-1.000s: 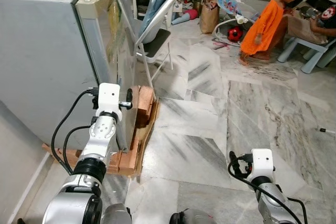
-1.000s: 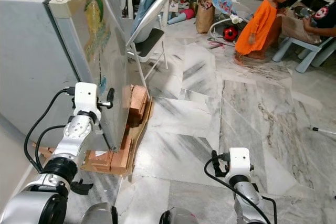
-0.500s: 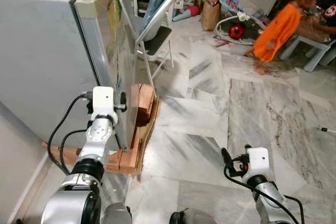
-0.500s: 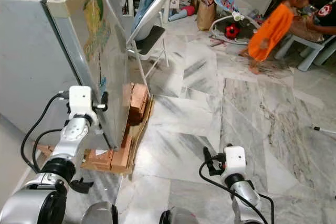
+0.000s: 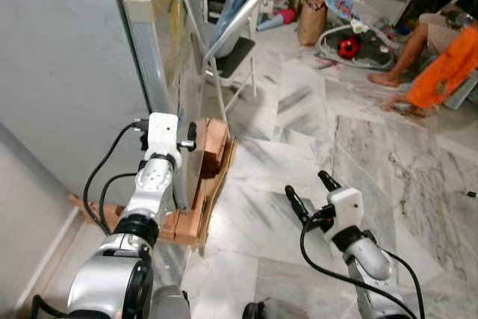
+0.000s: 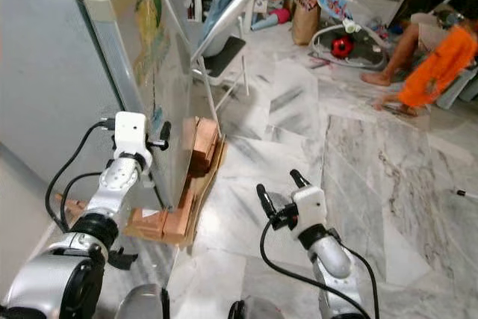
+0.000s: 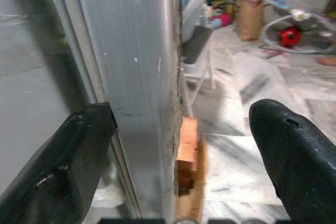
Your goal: Restocking fridge
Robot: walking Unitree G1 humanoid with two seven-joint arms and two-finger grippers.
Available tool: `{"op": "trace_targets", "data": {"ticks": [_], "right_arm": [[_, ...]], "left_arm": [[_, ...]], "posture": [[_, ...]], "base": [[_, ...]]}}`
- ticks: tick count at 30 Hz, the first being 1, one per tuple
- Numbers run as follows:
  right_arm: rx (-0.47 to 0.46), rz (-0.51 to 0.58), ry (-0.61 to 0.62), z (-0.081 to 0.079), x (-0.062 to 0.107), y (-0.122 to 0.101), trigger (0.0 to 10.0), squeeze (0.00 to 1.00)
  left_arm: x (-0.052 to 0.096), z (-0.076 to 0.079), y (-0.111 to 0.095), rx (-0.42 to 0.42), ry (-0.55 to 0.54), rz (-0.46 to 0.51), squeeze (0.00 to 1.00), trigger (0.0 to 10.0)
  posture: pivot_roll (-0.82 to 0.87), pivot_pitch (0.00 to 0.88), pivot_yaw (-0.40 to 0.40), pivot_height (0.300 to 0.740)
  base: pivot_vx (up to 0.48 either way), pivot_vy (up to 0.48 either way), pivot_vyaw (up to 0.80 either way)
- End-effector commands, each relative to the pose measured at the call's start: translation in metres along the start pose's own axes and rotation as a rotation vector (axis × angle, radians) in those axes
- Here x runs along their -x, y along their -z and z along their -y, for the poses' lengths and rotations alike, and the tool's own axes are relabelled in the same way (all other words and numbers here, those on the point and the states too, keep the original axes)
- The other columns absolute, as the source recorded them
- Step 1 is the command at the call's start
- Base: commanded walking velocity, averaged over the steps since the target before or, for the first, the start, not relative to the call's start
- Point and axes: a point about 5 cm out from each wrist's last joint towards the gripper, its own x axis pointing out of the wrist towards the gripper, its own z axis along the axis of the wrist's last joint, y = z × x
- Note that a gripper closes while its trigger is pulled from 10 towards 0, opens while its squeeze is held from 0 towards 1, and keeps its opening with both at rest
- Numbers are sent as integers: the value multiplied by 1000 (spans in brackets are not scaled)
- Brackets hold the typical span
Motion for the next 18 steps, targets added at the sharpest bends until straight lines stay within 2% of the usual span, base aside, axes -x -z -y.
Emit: {"op": "trace_targets", "data": {"ticks": [1,2,3,4,5,6,7,9,10,12,13,14,15,17,18], "right_arm": [[7,-15,-7,1,3,-2,10000,0],[-1,-27,2,1,6,-2,10000,0],[-17,-44,19,2,10,-2,10000,0],[-24,-52,26,2,12,-2,10000,0],[-27,-58,34,2,14,-3,10000,0],[-29,-62,39,3,14,-4,10000,0],[-34,-62,45,2,16,-6,10000,0],[-33,-60,51,1,18,-12,10000,0],[-30,-58,53,-1,19,-15,10000,0],[-28,-47,60,-4,20,-23,10000,0],[-32,-39,71,-7,20,-31,10000,0],[-32,-39,71,-7,20,-31,10000,0],[-35,-39,77,-10,20,-38,10000,0],[-38,-42,78,-11,19,-39,10000,0],[-41,-56,82,-7,17,-33,10000,0]], "left_arm": [[-12,53,-42,-60,241,142,0,10000],[-12,77,-54,-73,341,185,0,10000],[-8,117,-76,-75,503,251,0,10000],[-4,139,-88,-66,577,287,0,10000],[2,158,-100,-59,645,326,0,10000],[6,170,-108,-56,686,352,0,10000],[16,194,-121,-37,773,394,0,10000],[30,223,-138,-2,875,443,0,10000],[34,231,-144,17,901,451,0,10000],[34,233,-147,2,904,468,0,10000],[27,223,-145,-30,867,470,0,10000],[27,223,-145,-30,867,470,0,10000],[18,208,-141,-26,826,448,0,10000],[12,194,-137,-27,786,433,0,10000],[4,175,-131,-36,729,416,0,10000]], "posture": [[-41,13,-84,740],[-34,10,-85,740],[-30,7,-85,740],[-30,5,-84,740],[-31,1,-83,740],[-32,0,-82,740],[-41,0,-79,740],[-54,0,-73,740],[-60,0,-68,740],[-64,0,-63,740],[-64,0,-60,740],[-64,0,-60,740],[-57,0,-56,740],[-51,0,-54,740],[-47,0,-54,740]], "base": [[0,0,0],[0,0,0],[0,0,0],[0,0,0],[0,0,0],[0,0,0],[0,0,0],[0,0,0],[0,0,0],[0,0,0],[0,0,0],[0,0,0],[0,0,0],[0,0,0],[0,0,0]]}}
